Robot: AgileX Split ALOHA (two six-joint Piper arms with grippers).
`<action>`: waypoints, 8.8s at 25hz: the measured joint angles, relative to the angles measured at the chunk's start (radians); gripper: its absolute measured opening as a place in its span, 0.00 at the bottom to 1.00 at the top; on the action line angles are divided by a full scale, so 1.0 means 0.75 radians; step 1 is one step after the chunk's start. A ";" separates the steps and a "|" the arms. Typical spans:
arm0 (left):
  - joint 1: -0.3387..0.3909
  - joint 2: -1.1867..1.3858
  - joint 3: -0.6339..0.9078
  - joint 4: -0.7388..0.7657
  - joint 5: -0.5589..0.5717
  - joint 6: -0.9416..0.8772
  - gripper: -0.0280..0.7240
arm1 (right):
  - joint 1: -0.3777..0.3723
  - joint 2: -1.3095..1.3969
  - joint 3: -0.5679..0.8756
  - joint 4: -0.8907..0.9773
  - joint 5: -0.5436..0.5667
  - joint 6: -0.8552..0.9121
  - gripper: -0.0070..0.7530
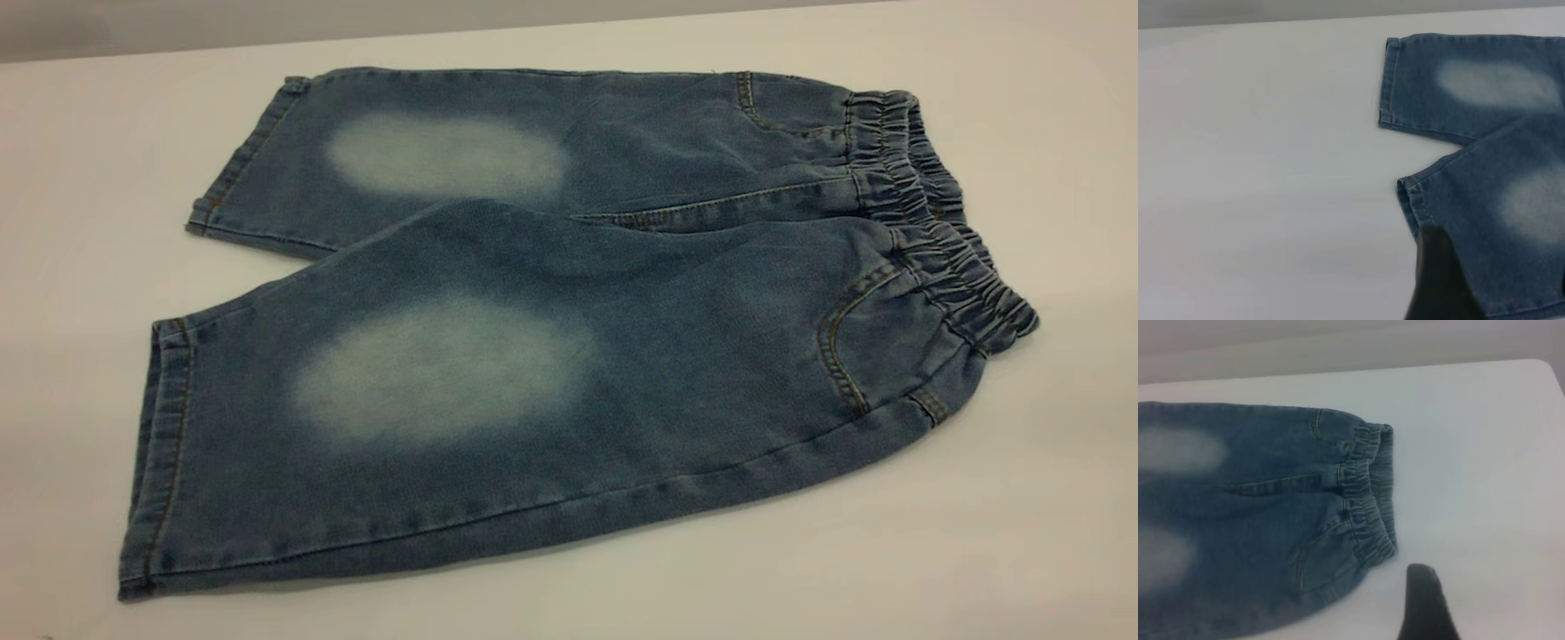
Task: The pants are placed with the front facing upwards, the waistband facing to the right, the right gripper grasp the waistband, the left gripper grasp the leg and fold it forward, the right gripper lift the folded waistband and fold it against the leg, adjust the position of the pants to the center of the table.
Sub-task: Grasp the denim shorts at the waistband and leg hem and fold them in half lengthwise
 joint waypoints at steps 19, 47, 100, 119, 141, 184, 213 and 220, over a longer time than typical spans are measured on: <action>0.000 1.193 -0.444 -0.238 -0.273 0.577 0.56 | 0.000 0.932 -0.162 0.212 -0.420 -0.070 0.52; -0.325 2.133 -0.428 -0.388 -0.567 1.003 0.56 | 0.000 2.322 -0.156 0.936 -0.978 -0.870 0.52; -0.431 2.204 -0.428 -0.425 -0.615 1.040 0.56 | -0.493 2.920 -0.320 1.851 -0.373 -1.837 0.52; -0.431 2.201 -0.428 -0.427 -0.610 1.038 0.56 | -0.490 3.015 -0.319 1.983 -0.281 -1.937 0.50; -0.431 2.201 -0.428 -0.351 -0.542 1.039 0.56 | -0.465 3.075 -0.329 1.998 -0.287 -1.966 0.05; -0.430 2.510 0.036 -0.218 -1.095 1.291 0.56 | -0.466 3.074 -0.329 2.085 -0.223 -1.971 0.06; -0.430 2.386 0.039 -0.208 -1.065 1.319 0.12 | -0.466 3.071 -0.305 2.093 0.030 -1.993 0.06; -0.429 2.159 0.038 -0.208 -0.978 1.319 0.12 | -0.466 3.022 -0.140 2.149 0.052 -2.120 0.06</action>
